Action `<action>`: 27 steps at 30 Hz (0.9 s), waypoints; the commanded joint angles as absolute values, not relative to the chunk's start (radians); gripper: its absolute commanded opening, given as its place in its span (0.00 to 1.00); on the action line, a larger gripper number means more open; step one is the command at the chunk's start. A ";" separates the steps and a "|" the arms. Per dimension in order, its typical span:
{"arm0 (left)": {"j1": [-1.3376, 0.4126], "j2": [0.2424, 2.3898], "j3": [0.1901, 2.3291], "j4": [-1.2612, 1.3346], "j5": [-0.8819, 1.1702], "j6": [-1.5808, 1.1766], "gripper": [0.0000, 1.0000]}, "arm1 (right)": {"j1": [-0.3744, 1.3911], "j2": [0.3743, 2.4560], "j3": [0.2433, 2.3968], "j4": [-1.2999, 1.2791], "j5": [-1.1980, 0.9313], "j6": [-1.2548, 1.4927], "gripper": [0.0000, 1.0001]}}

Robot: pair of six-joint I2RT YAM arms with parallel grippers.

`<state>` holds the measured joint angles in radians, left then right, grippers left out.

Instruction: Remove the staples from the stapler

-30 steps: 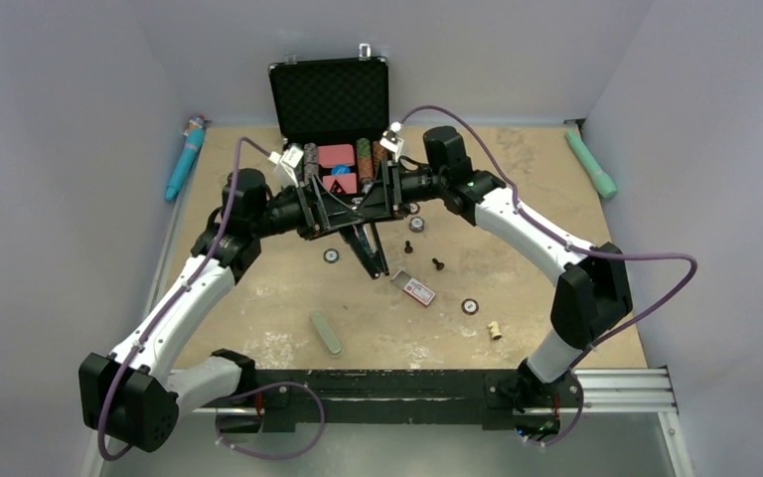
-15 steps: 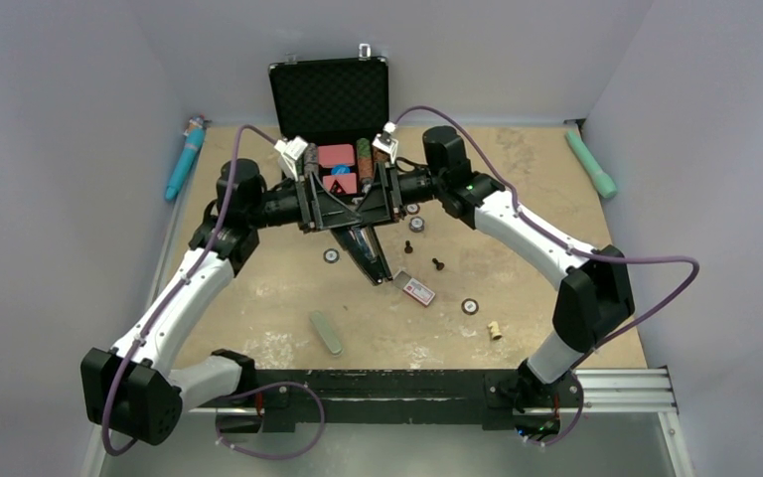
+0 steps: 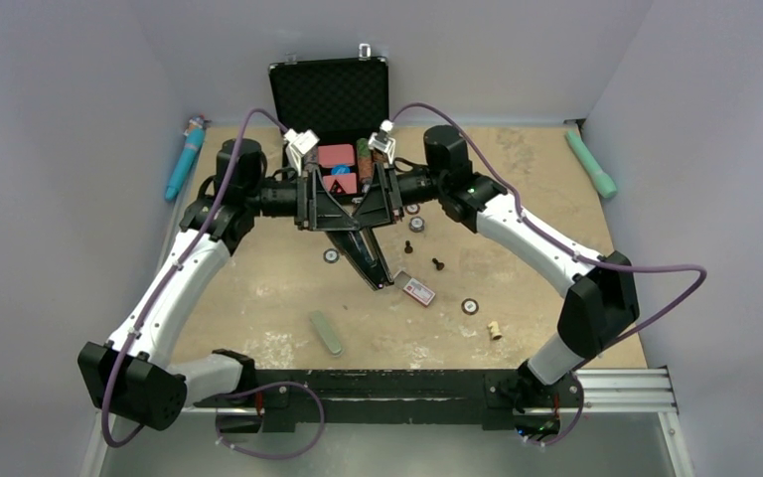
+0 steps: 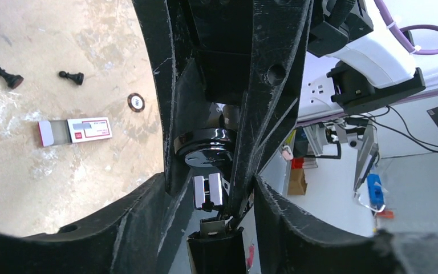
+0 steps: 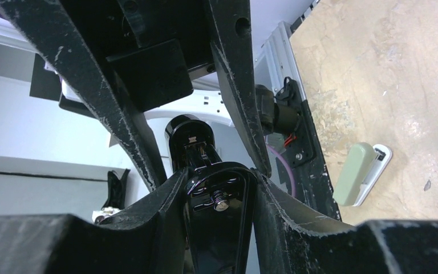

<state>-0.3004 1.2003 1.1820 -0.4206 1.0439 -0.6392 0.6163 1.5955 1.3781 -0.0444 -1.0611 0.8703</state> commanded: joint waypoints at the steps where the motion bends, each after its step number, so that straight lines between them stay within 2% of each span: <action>1: -0.299 1.172 1.224 -0.485 1.155 -0.577 0.52 | 0.616 1.578 1.398 -0.005 -1.046 0.891 0.00; 3: -0.299 1.172 1.223 -0.502 1.157 -0.566 0.45 | 0.615 1.579 1.400 -0.005 -1.048 0.894 0.00; 5: -0.299 1.172 1.220 -0.523 1.158 -0.554 0.45 | 0.615 1.580 1.402 -0.005 -1.045 0.896 0.00; 6: -0.300 1.171 1.217 -0.531 1.158 -0.549 0.48 | 0.616 1.581 1.403 -0.005 -1.044 0.896 0.00; 9: -0.299 1.163 1.215 -0.553 1.158 -0.539 0.72 | 0.616 1.584 1.407 -0.005 -1.046 0.897 0.00; 10: -0.299 1.162 1.215 -0.560 1.157 -0.535 0.77 | 0.615 1.585 1.410 -0.005 -1.046 0.897 0.00; 14: -0.291 1.157 1.231 -0.633 1.100 -0.491 0.84 | 0.615 1.585 1.415 -0.005 -1.051 0.897 0.00; 16: -0.282 1.155 1.233 -0.653 1.085 -0.479 0.83 | 0.615 1.583 1.417 -0.006 -1.052 0.896 0.00; 20: -0.273 1.149 1.238 -0.647 1.086 -0.485 0.70 | 0.614 1.582 1.413 -0.005 -1.050 0.895 0.00; 27: -0.273 1.151 1.198 -0.501 1.109 -0.583 0.62 | 0.617 1.585 1.417 -0.005 -1.051 0.893 0.00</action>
<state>-0.2810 1.1721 1.1942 -0.6258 1.0859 -0.5270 0.6151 1.5978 1.3781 -0.0532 -1.0367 0.8707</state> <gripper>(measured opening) 0.630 0.425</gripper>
